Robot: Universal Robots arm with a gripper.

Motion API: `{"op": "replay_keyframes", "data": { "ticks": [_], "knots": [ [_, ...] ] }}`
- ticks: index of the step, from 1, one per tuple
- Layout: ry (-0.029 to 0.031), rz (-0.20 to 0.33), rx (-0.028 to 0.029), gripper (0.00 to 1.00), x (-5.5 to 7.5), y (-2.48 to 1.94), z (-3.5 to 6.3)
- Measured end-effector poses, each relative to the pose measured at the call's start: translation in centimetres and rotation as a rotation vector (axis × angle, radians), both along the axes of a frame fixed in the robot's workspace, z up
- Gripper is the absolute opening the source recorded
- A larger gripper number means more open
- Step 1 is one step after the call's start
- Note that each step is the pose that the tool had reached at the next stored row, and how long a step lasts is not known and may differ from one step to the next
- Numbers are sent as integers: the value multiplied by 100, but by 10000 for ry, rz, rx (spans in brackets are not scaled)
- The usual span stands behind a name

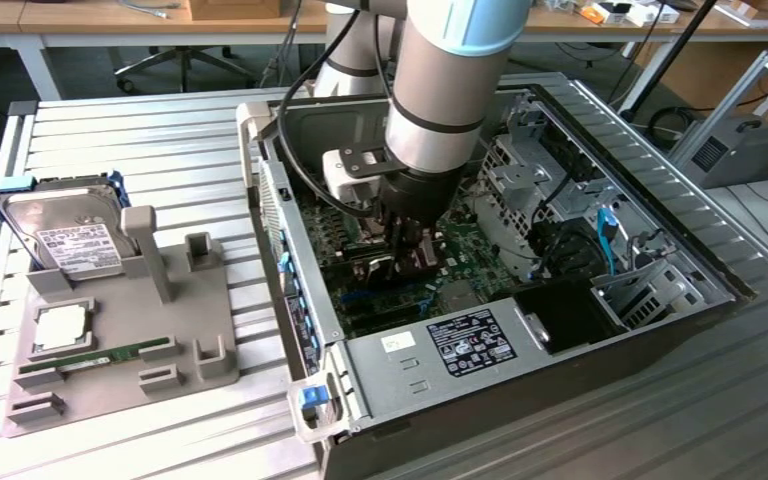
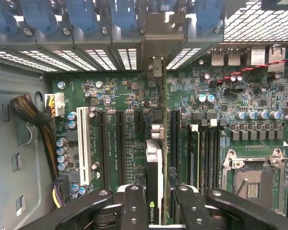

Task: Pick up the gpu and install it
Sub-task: 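Insert the gpu into the slot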

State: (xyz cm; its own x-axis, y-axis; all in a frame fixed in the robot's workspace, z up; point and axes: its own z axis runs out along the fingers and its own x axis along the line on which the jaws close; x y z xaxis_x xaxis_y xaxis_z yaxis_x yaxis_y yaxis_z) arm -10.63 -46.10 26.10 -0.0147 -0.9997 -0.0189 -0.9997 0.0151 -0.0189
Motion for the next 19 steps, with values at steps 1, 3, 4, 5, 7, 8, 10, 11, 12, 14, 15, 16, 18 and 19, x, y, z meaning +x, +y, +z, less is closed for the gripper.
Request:
{"op": "replay_keyframes", "data": {
  "ticks": [1,3,4,5,7,8,10,11,12,14,15,16,18,19],
  "knots": [
    [0,0,0,27,0,0,0],
    [0,14,-1,27,0,0,0],
    [0,37,-1,27,0,0,0],
    [0,93,0,27,0,1,0],
    [0,201,0,27,0,1,0],
    [0,232,0,27,0,1,0],
    [0,237,0,27,0,1,0],
    [0,237,0,27,0,1,0],
    [1,238,-1,27,0,0,-2],
    [0,239,1,27,0,1,-11],
    [0,239,-1,27,-1,0,-14],
    [1,239,-2,27,-1,0,-16],
    [1,237,-2,27,-2,0,-20],
    [1,237,-2,27,-2,0,-20]
  ]
}}
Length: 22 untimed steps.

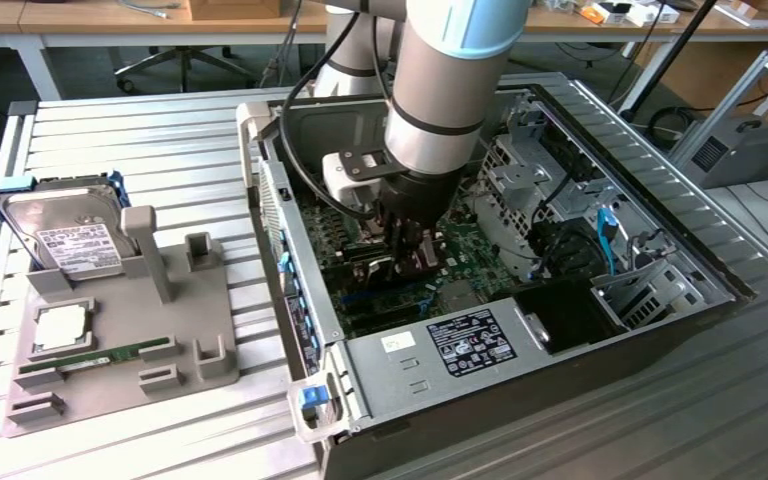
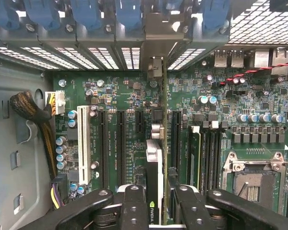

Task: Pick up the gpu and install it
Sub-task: 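Insert the gpu into the slot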

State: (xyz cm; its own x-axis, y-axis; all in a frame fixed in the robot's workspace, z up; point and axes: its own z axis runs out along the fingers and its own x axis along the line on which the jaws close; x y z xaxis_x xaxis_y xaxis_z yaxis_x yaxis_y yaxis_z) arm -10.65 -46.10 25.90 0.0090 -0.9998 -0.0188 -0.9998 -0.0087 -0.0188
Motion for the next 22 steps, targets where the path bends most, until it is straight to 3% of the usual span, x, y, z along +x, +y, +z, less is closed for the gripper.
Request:
{"op": "replay_keyframes", "data": {
  "ticks": [22],
  "knots": [
    [0,-60,1,27,0,0,-11]
  ]
}}
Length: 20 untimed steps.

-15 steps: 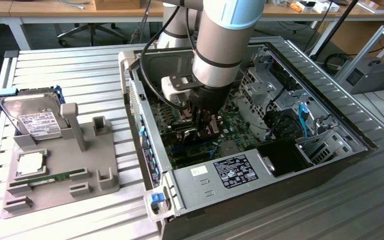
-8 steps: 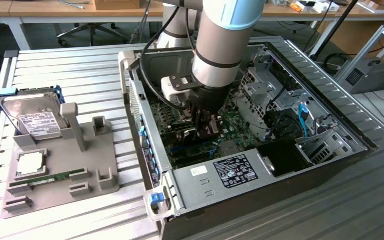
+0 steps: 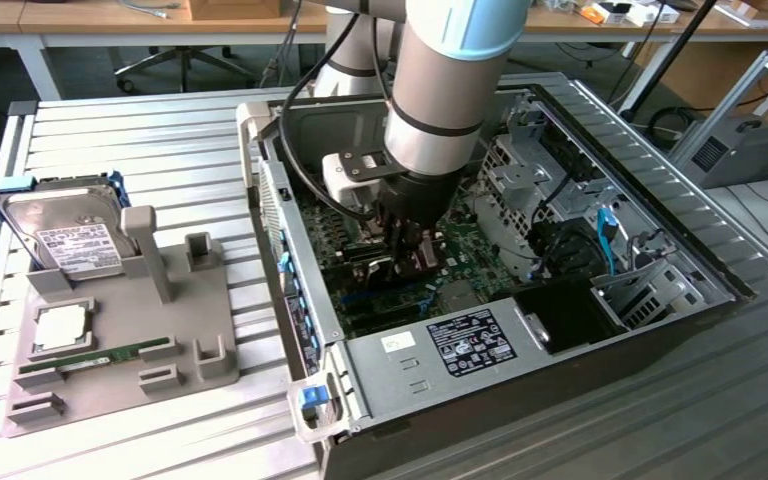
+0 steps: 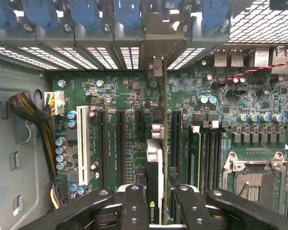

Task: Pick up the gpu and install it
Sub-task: 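Insert the gpu into the slot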

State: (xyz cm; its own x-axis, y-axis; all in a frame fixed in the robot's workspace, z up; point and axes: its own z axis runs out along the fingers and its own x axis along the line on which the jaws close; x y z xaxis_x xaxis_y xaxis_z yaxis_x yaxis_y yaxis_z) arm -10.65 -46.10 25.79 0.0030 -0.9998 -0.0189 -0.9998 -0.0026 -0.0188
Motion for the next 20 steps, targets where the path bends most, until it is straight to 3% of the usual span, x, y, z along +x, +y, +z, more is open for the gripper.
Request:
{"op": "replay_keyframes", "data": {
  "ticks": [20],
  "knots": [
    [0,-62,0,27,0,0,-36]
  ]
}}
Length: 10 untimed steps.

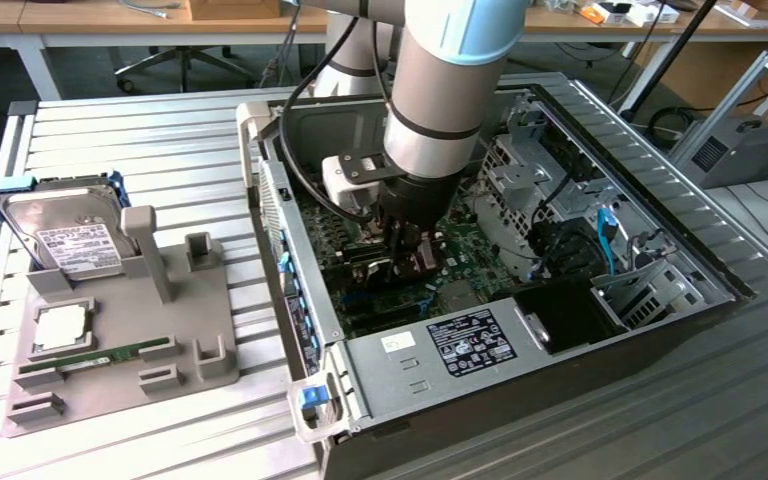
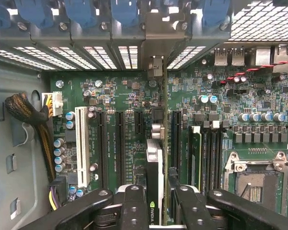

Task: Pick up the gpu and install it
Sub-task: 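Insert the gpu into the slot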

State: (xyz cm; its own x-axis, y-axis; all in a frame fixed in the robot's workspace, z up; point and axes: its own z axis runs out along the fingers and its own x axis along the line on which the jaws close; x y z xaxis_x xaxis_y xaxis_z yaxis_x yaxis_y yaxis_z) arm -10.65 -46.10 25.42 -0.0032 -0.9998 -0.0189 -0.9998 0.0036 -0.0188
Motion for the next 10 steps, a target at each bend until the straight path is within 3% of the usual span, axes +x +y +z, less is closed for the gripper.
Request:
{"op": "replay_keyframes", "data": {
  "ticks": [10],
  "knots": [
    [-2,-2,2,27,-14,0,-1]
  ]
}}
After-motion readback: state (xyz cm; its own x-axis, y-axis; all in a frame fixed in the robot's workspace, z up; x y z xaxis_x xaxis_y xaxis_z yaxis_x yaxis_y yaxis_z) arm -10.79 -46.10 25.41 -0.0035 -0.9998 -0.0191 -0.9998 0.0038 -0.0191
